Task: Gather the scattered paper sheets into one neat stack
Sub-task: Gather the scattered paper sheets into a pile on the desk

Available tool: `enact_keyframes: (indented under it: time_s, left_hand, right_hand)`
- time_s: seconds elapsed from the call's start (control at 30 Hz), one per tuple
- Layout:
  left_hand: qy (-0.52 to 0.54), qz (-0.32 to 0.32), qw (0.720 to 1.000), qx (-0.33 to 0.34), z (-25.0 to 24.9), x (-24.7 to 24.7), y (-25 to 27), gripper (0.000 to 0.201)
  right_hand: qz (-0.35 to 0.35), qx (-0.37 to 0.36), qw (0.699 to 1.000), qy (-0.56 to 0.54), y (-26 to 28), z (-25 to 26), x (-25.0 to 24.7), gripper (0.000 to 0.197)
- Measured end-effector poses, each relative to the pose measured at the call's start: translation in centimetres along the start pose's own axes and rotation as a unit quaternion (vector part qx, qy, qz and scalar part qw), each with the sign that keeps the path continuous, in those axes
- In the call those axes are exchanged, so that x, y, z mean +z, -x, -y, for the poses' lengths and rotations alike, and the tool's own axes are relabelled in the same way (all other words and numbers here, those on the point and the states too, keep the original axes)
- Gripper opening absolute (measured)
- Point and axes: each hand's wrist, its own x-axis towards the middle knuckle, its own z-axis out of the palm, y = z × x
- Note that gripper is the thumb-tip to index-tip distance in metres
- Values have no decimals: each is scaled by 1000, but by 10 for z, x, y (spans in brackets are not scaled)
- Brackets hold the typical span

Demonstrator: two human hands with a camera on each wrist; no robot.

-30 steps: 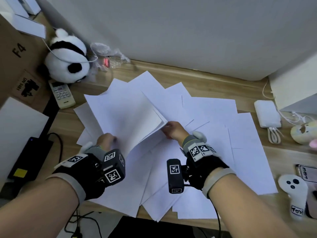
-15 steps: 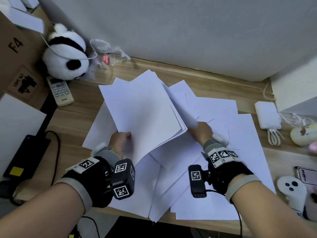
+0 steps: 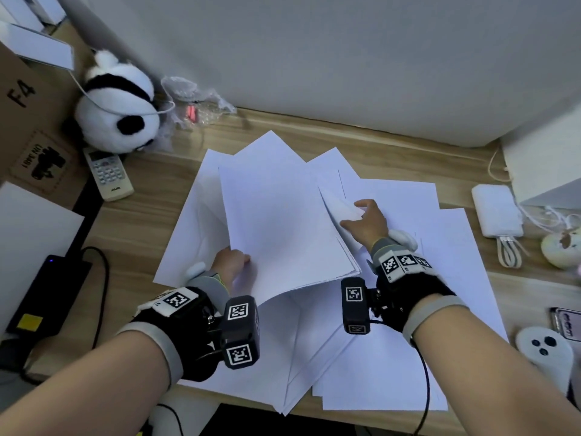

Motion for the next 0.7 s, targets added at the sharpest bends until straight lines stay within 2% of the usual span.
enact_keyframes:
  time_s: [0.1, 0.2, 0.23, 0.33, 0.4, 0.47, 0.53, 0.7]
  left_hand:
    - [9, 20, 1000, -3, 6, 7, 1, 40]
    - [29, 42, 999, -8, 12, 15, 5, 39]
    - [47, 51, 998, -11, 13, 16, 5, 39]
    - [103, 82, 991, -19, 10, 12, 13, 37]
    - [104, 64, 992, -7, 8, 2, 13, 38]
    - [76, 25, 997, 6, 7, -10, 9, 41]
    - [43, 2, 999, 16, 7, -19, 7, 40]
    - [-12, -5, 1000, 23, 8, -22, 11, 39]
  right_hand:
    - [20, 5, 1000, 6, 6, -11, -8, 47]
    - [39, 13, 999, 15, 16, -30, -22, 10]
    - [50, 21, 998, 12, 21, -34, -28, 5]
    - [119, 69, 990, 22, 38, -48, -49, 15]
    - [202, 110, 973, 28, 49, -58, -61, 18]
    - [255, 141, 956, 32, 57, -67, -67, 12]
    - [247, 139, 958, 36, 59, -74, -67, 25]
    - [132, 118, 980, -95, 59, -75, -47, 44]
